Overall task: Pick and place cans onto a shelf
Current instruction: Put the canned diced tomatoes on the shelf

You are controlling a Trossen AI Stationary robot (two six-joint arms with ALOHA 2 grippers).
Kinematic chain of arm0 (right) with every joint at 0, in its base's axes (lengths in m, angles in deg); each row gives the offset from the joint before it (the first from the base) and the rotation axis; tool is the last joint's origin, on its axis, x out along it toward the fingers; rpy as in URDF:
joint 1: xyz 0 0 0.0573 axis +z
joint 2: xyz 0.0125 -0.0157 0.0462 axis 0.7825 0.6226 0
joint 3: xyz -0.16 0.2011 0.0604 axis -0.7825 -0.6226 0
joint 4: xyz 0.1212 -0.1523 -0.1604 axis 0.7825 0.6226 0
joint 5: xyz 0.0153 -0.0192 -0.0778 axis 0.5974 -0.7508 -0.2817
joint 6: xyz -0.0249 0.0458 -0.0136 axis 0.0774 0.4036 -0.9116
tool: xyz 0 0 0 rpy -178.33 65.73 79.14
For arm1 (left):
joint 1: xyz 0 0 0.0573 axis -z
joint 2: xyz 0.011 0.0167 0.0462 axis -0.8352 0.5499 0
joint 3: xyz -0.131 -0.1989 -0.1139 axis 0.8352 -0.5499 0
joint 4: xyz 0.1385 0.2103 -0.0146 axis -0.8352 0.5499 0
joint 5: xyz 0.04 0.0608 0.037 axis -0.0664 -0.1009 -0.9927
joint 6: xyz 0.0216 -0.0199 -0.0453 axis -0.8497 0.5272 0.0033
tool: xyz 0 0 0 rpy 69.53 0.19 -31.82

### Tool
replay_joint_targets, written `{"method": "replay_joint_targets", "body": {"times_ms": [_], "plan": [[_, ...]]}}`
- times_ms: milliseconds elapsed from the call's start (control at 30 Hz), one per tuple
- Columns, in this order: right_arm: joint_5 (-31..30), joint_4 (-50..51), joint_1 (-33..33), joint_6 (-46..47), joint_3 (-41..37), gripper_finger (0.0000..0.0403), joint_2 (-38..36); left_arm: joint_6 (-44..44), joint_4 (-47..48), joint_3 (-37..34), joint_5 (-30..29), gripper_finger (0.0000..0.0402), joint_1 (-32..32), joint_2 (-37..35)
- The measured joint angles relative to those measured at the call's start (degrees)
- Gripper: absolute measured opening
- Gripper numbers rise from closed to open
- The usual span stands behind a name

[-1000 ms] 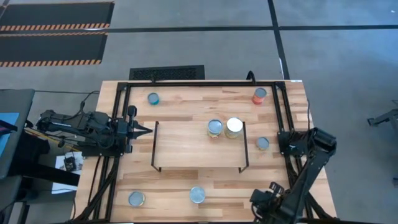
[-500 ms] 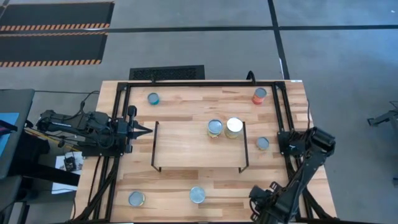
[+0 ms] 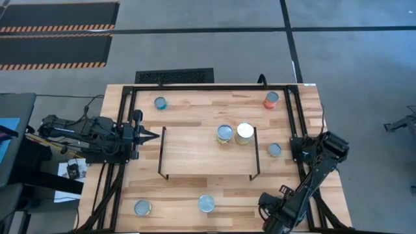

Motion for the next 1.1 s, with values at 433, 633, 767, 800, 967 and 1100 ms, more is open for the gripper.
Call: {"method": "replay_joint_targets", "body": {"times_ms": [433,633,767,800,967,1100], "plan": [[-6.03,-3.22,-7.34,-32.67,21.0,0.0006,0.06,0.49,0.17,0.0,-0.1,0.0,0.0,0.02],[-6.73,-3.24,-15.56,-52.78,29.16,0.0007,0.06,0.49,0.17,0.0,-0.51,0.0,0.0,0.02],[-6.67,-3.04,-21.22,-66.04,33.17,0.0008,0.06,0.35,0.15,0.0,-0.82,0.0,0.0,0.02],[-6.69,-2.69,-22.5,-68.72,34.09,0.0008,0.06,0.26,0.15,0.0,-0.82,0.0,0.0,0.02],[-6.82,-1.38,-28.55,-79.74,37.31,0.0008,0.0,0.25,0.15,0.0,-0.82,0.0,0.0,0.02],[-6.58,-1.31,-33.98,-86.13,37.76,0.0008,0.0,0.15,0.15,0.0,-0.81,0.0,0.0,0.06]]}}
